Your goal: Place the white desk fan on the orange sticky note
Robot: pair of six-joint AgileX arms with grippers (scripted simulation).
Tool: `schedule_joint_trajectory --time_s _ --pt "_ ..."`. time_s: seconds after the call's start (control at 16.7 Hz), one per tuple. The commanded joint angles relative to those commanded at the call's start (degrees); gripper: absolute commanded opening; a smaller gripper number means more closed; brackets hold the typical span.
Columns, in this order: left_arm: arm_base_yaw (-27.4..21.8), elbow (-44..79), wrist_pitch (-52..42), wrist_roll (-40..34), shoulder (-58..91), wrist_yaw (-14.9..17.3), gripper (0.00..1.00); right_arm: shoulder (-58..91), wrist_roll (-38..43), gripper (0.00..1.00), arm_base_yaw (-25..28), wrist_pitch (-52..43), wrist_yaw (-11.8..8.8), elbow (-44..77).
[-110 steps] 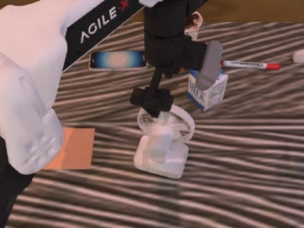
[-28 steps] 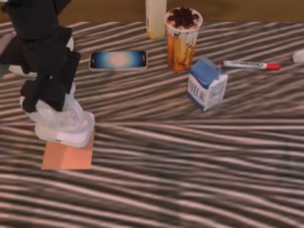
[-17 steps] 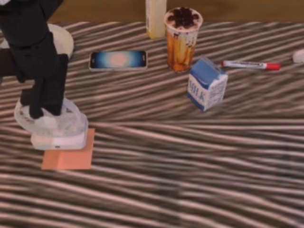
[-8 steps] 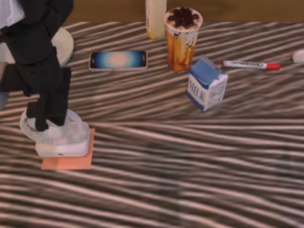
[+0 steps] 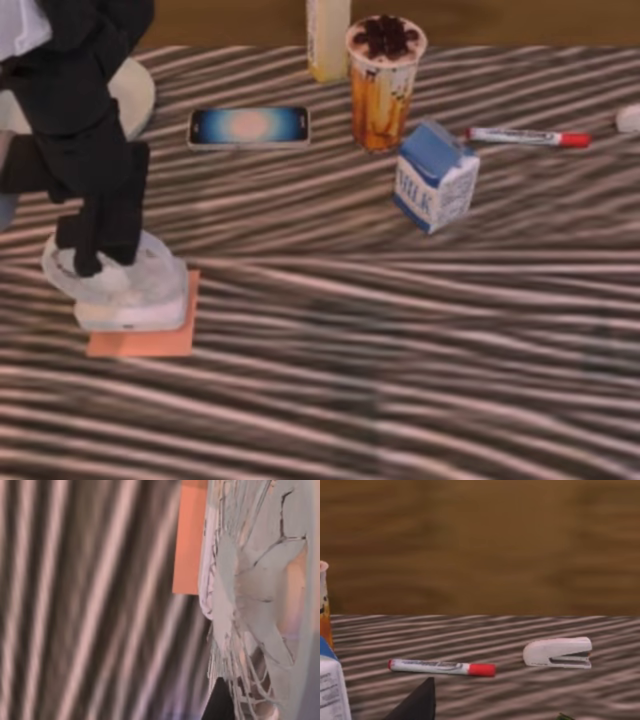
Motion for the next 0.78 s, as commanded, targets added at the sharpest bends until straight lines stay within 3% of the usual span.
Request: schedule_joint_trajectory --time_s 0.42,0.78 --pt "0.0 0.0 0.0 0.0 0.0 0.0 0.98 0.0 0.0 1.0 0.0 0.0 0.0 0.0" --pt "0.0 0.0 0.0 0.0 0.0 0.0 1.0 0.0 0.0 1.0 0.0 0.0 0.0 0.0"
